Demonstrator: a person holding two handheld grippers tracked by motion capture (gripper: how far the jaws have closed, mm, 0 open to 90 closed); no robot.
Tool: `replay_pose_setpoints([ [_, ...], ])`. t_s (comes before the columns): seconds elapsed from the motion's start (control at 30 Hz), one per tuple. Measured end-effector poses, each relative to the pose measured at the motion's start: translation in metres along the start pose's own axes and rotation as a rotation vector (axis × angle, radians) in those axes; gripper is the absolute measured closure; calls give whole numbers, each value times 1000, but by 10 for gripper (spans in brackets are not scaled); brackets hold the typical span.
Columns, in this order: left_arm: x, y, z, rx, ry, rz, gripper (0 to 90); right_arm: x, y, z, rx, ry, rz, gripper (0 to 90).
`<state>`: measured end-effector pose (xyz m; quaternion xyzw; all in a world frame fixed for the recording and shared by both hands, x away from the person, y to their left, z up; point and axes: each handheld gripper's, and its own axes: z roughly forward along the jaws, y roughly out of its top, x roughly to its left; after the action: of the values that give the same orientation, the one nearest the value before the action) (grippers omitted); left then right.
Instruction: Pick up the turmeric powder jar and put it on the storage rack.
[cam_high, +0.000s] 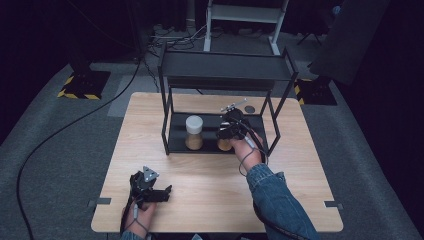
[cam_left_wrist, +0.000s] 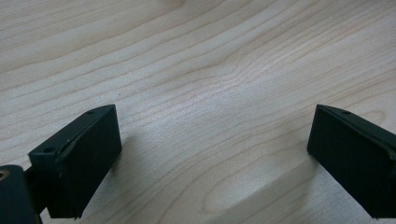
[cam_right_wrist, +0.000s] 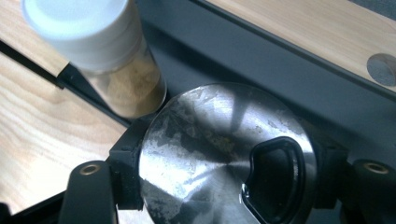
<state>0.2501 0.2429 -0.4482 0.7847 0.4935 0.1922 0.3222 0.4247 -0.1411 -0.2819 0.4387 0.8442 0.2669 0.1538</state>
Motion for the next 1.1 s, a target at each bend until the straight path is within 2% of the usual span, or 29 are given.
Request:
replay_pose_setpoints([
  [0.37, 0, 0, 0, -1, 0, 0, 28, 2, 10, 28, 15, 0, 4, 322],
  [0.67, 0, 0, 0, -2, 0, -3, 28, -2, 7, 47, 19, 2, 18, 322],
  [1.1, -1, -1, 0, -6, 0, -7, 28, -8, 6, 59, 35, -5, 43, 322],
])
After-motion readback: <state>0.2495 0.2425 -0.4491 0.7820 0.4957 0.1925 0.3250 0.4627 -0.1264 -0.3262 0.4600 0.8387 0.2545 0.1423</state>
